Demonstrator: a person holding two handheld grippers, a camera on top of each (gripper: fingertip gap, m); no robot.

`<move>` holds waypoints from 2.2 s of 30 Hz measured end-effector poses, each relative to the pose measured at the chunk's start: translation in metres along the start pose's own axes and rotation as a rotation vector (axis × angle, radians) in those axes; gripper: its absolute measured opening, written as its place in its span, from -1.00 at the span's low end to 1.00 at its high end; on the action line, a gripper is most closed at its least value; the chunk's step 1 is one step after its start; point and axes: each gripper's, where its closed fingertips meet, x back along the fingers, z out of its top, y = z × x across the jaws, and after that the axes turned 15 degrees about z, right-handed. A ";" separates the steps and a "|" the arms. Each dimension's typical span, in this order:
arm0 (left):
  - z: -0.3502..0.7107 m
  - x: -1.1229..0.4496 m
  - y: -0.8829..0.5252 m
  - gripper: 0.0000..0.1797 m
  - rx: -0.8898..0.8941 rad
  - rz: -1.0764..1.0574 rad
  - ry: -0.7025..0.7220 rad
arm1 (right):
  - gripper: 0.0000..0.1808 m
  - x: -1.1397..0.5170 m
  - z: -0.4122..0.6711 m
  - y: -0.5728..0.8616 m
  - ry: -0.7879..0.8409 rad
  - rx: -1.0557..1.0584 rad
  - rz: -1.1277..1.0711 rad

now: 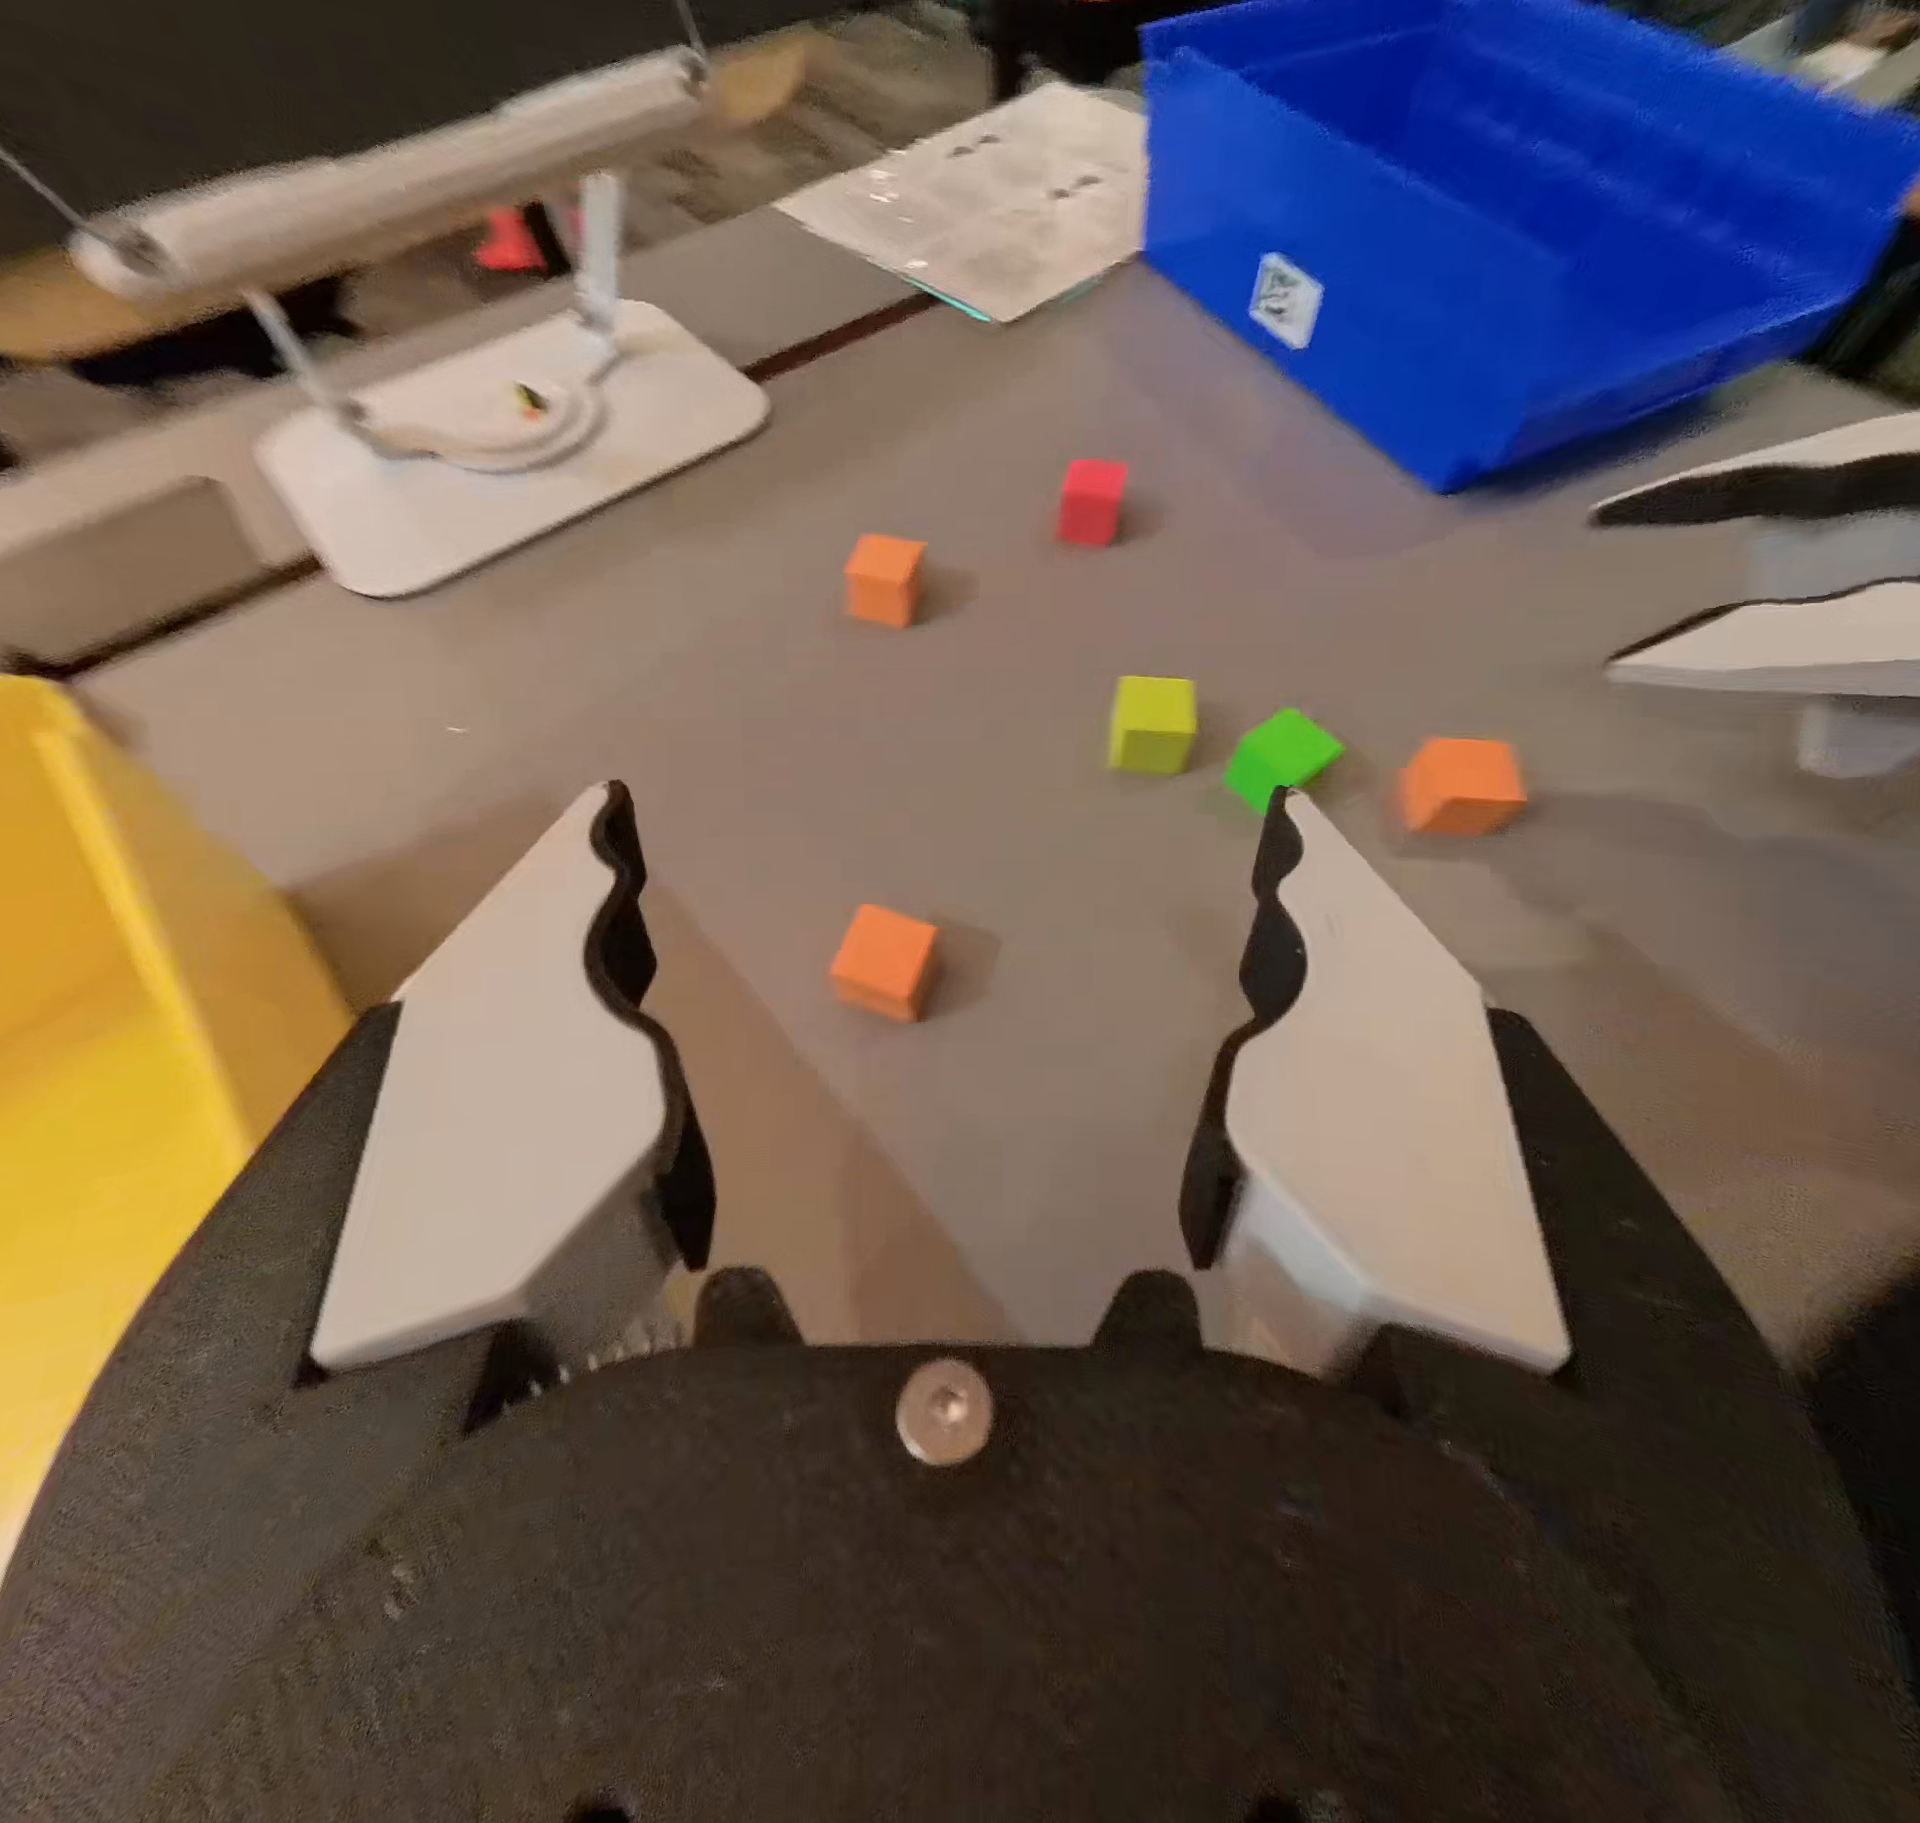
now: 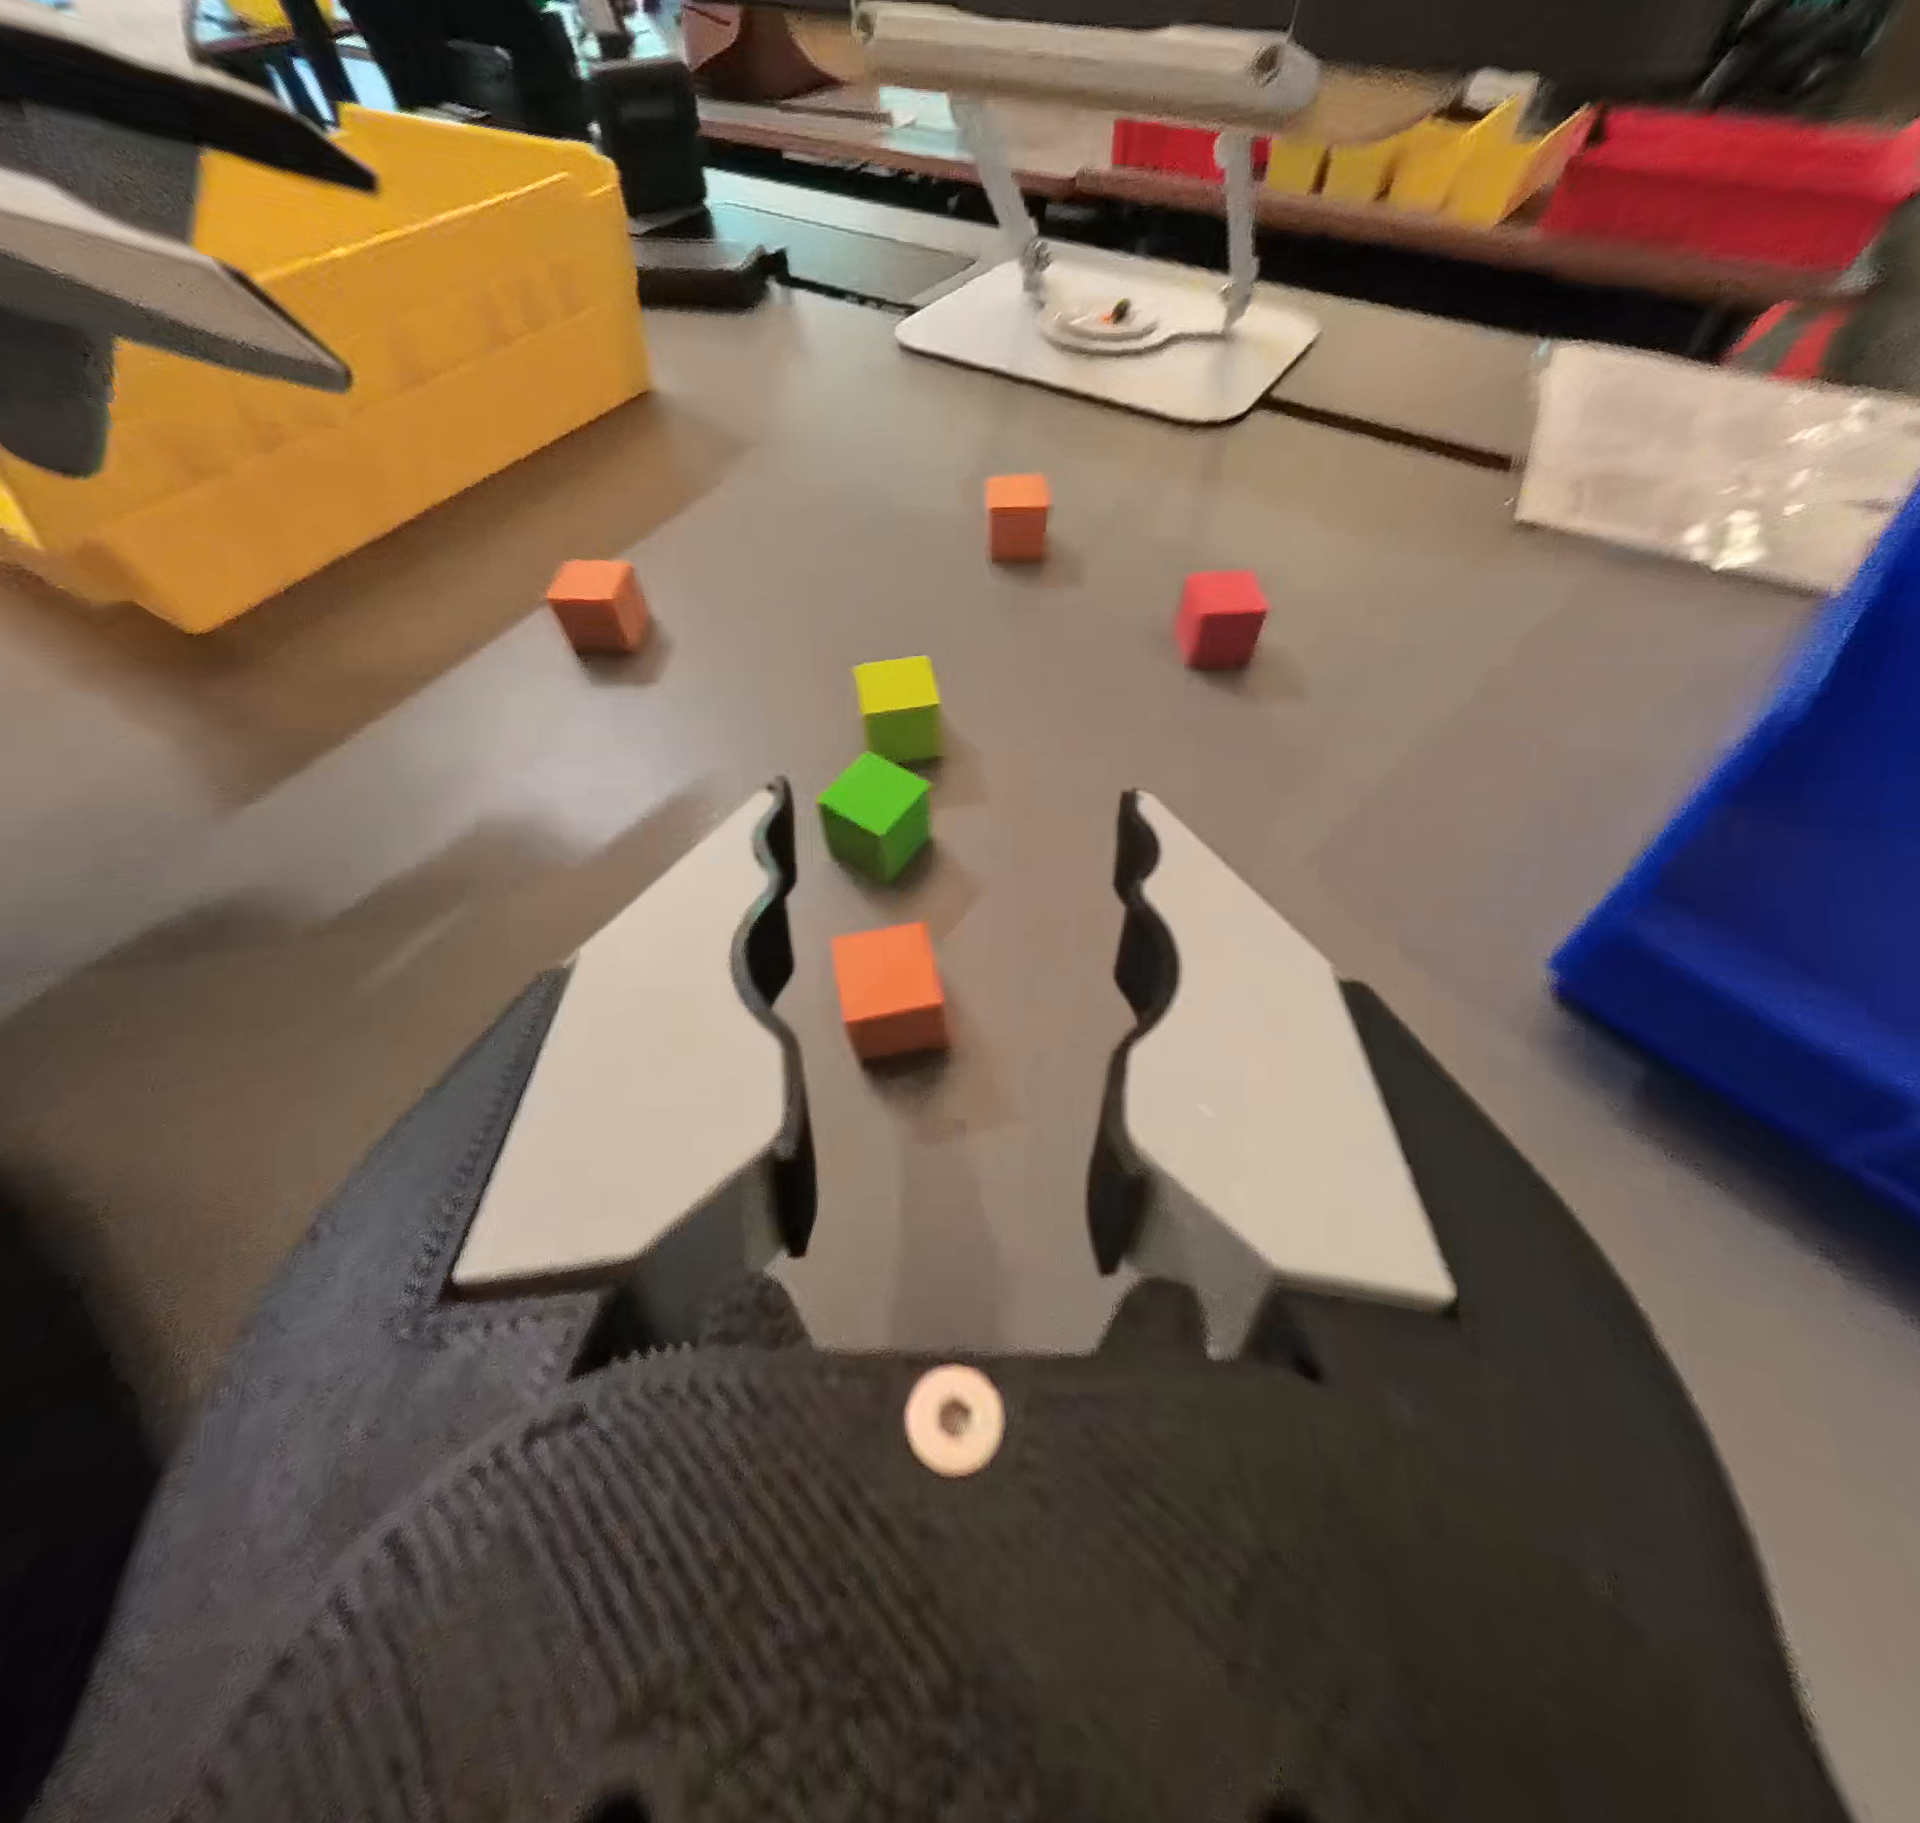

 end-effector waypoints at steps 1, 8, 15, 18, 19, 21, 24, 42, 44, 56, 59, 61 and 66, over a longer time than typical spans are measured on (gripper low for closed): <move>0.004 -0.001 -0.003 0.28 -0.029 0.054 0.023 | -0.34 0.000 -0.001 0.004 0.000 0.035 -0.018; 0.012 -0.015 0.024 -0.12 -0.084 0.186 0.026 | -0.30 0.006 -0.003 0.034 -0.008 0.097 -0.005; 0.002 -0.018 0.074 -1.00 0.065 0.308 -0.102 | -1.00 0.016 0.011 0.056 0.020 0.207 -0.082; 0.000 -0.005 0.073 -1.00 0.191 0.429 -0.121 | -1.00 0.021 0.019 0.058 0.040 0.342 -0.128; -0.003 -0.001 0.071 -1.00 0.179 0.463 -0.130 | -1.00 0.021 0.020 0.061 0.020 0.405 -0.173; -0.005 0.002 0.072 -1.00 0.136 0.476 -0.127 | -1.00 0.023 0.021 0.071 -0.047 0.515 -0.281; -0.005 -0.005 0.068 -1.00 0.144 0.428 -0.098 | -1.00 0.014 0.023 0.066 -0.050 0.533 -0.290; -0.055 -0.033 0.081 -0.60 0.062 -0.169 -0.162 | -0.71 -0.023 -0.062 -0.004 -0.280 -0.049 -0.010; -0.051 -0.041 0.095 -0.52 0.077 -0.173 -0.165 | -0.74 -0.022 -0.053 -0.002 -0.252 -0.034 0.069; -0.060 -0.093 0.148 -0.65 -0.093 -0.110 -0.227 | -0.74 0.028 -0.020 0.029 -0.008 -0.049 0.113; -0.060 -0.068 0.157 -0.65 -0.094 -0.237 -0.245 | -0.74 0.024 -0.022 0.017 -0.028 -0.017 0.081; -0.064 -0.046 0.163 -0.65 -0.108 -0.315 -0.248 | -0.74 0.021 -0.018 0.004 -0.033 0.002 0.091; -0.087 -0.006 0.170 -0.64 -0.172 -0.380 -0.248 | -0.74 0.004 -0.021 -0.038 -0.074 -0.005 0.234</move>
